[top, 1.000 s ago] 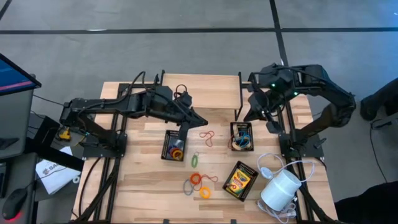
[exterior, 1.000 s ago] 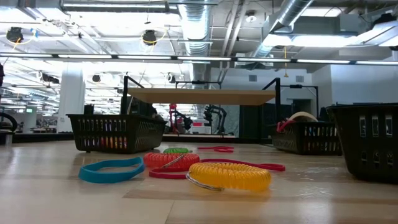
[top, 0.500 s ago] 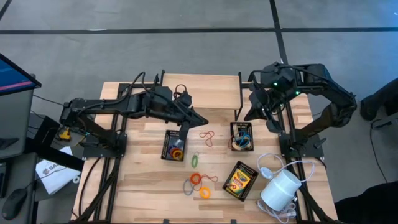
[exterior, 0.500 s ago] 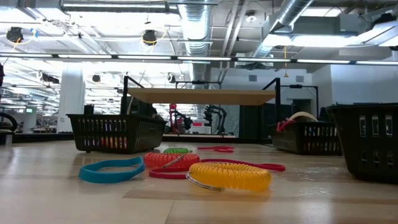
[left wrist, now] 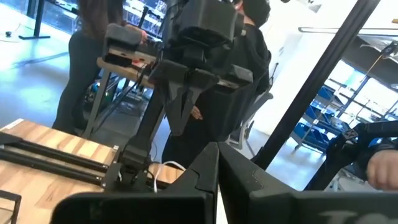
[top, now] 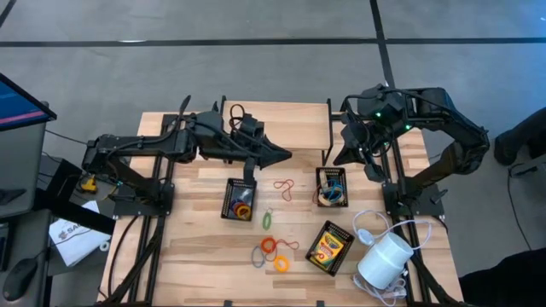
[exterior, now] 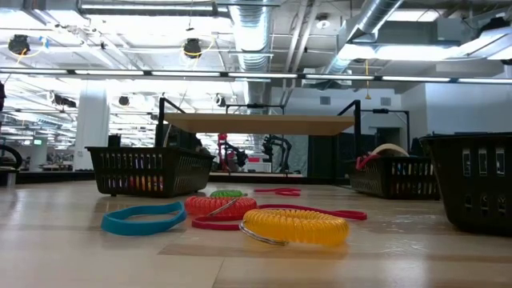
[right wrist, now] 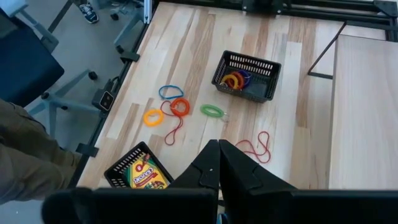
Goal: Pick & Place Office Desk Supplies
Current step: Put the green spring keychain into the left black bin
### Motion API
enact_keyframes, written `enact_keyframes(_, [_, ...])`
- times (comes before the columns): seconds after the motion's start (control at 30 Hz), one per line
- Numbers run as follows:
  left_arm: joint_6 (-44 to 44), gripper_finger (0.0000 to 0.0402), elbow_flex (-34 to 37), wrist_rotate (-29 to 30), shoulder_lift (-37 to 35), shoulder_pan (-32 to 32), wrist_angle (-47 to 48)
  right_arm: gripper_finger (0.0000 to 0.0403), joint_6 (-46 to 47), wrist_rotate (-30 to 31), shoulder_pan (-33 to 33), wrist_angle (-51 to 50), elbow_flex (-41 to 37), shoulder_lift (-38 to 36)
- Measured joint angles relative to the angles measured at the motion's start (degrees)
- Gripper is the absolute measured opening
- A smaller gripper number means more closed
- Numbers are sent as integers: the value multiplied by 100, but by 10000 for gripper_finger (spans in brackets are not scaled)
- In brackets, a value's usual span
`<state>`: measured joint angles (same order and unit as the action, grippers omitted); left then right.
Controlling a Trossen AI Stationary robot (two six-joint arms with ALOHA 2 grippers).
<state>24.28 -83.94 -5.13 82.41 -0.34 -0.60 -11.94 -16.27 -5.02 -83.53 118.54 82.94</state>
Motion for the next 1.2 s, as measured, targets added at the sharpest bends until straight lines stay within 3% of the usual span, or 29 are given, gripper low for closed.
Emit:
enact_keyframes(0.3, [94,1,2,-2,0,0,-353,0,746,-17,50,-20,-4,0])
enact_keyframes(0.43, [-431,1,7,281,-57,50,-340,0,739,-16,50,0,-14,2])
enact_keyframes(0.5, [-409,1,-5,1398,-105,-78,-364,0,802,-17,48,-15,-43,28])
enact_keyframes(0.77, [-660,1,7,6949,-83,-894,257,0,1052,-19,48,-159,-50,186])
enact_keyframes(0.83, [-1049,1,7,7966,-83,-1103,256,0,1052,-17,48,-243,-52,209])
enact_keyframes(0.97, [-2013,1,7,9372,-83,-1436,9,0,1051,-17,48,-306,-49,261])
enact_keyframes(1.2, [-2448,1,4,9476,-83,-1385,-318,0,1047,-17,48,-299,-50,267])
